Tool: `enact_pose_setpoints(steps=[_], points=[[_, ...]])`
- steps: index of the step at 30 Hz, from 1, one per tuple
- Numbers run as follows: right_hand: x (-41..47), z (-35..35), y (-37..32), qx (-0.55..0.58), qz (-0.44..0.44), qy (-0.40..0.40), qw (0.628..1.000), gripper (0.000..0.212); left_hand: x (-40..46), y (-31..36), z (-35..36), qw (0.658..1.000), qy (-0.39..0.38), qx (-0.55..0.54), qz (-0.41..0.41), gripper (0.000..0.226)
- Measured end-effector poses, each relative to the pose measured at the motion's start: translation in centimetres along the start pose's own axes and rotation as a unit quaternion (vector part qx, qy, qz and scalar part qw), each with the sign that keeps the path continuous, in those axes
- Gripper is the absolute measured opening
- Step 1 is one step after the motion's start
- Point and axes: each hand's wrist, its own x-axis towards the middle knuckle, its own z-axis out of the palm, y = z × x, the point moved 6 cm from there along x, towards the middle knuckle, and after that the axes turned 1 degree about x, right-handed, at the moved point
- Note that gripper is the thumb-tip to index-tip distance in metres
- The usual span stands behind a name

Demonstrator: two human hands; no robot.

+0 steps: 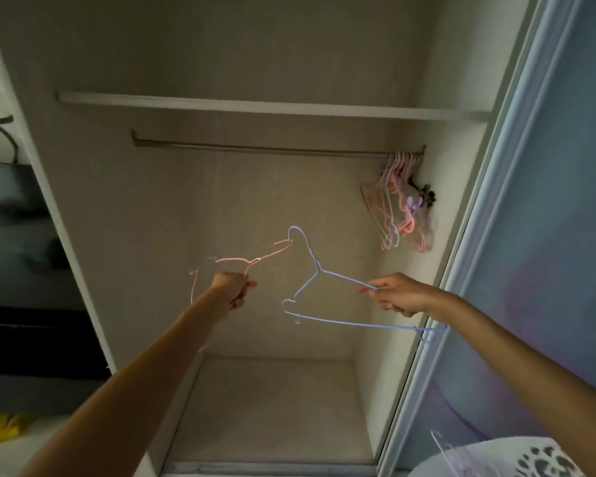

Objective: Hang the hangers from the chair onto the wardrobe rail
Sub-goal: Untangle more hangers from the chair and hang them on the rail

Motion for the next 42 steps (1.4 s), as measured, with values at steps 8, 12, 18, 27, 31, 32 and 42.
enact_pose_setpoints(steps=[8, 12, 18, 27, 31, 32, 42], points=[[6.4, -5.7, -2.1, 0.059, 0.022, 0.088, 0.994, 0.032, 6.1, 3.6, 4.9, 0.995, -0.090, 0.051, 0.015, 0.027], [10.2, -8.4, -2.5, 0.054, 0.027, 0.128, 0.990, 0.033, 8.7, 6.2, 7.3, 0.994, -0.098, -0.041, 0.018, 0.024], [15.0, -11.7, -3.3, 0.081, 0.020, 0.222, 0.971, 0.028, 11.2, 10.7, 10.0, 0.984, -0.133, -0.117, 0.035, 0.023], [20.8, -14.8, -3.6, -0.074, 0.022, 0.311, 0.947, 0.028, 16.8, 14.9, 9.9, 0.935, -0.199, -0.291, -0.037, 0.030], [21.7, -15.0, -4.6, -0.157, 0.010, 0.334, 0.929, 0.030, 17.8, 15.6, 10.4, 0.927, -0.254, -0.269, -0.055, 0.029], [22.0, -14.7, -4.8, -0.171, 0.009, 0.335, 0.926, 0.032, 17.9, 15.7, 10.7, 0.929, -0.263, -0.254, -0.054, 0.028], [23.3, -12.3, -1.4, -0.121, 0.033, 0.291, 0.948, 0.027, 21.9, 15.9, 7.8, 0.985, -0.164, -0.025, 0.036, 0.022]])
